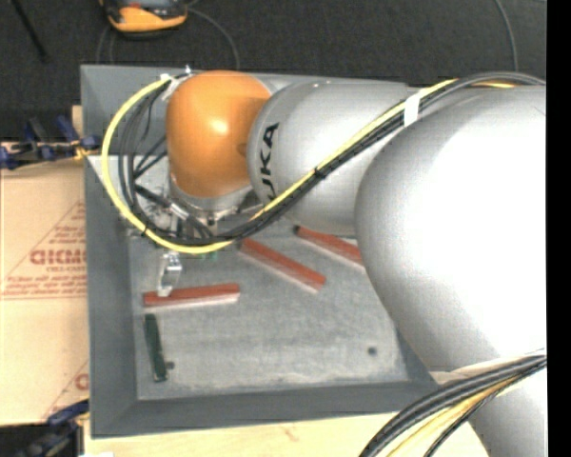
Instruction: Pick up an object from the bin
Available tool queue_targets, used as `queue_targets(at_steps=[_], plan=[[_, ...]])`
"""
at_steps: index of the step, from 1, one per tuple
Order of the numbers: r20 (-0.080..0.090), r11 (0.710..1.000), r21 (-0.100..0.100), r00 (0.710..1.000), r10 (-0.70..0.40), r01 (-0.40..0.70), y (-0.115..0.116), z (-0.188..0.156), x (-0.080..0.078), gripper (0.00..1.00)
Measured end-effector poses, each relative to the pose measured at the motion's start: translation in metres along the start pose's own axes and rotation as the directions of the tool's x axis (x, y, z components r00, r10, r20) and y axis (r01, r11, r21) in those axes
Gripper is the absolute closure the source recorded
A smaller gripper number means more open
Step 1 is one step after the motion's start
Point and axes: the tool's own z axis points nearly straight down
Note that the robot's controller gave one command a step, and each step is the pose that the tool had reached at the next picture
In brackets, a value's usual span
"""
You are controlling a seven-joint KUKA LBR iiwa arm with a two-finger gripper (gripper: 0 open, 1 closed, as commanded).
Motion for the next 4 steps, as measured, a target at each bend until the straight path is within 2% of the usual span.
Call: queue_targets(at_steps=[1,2,3,4], plan=[[-0.004,1.000,-0.008,1.000,0.022,-0.022,-0.025,0.048,-0.016,0.00],[0.015,1.000,-0.007,1.000,0.016,-0.016,-0.024,0.045,-0.018,0.00],[-0.007,0.934,0.003,0.934,-0.358,0.358,-0.020,0.058,0.036,1.00],[-0.007,0.934,0.003,0.934,-0.357,0.357,-0.020,0.058,0.036,1.00]])
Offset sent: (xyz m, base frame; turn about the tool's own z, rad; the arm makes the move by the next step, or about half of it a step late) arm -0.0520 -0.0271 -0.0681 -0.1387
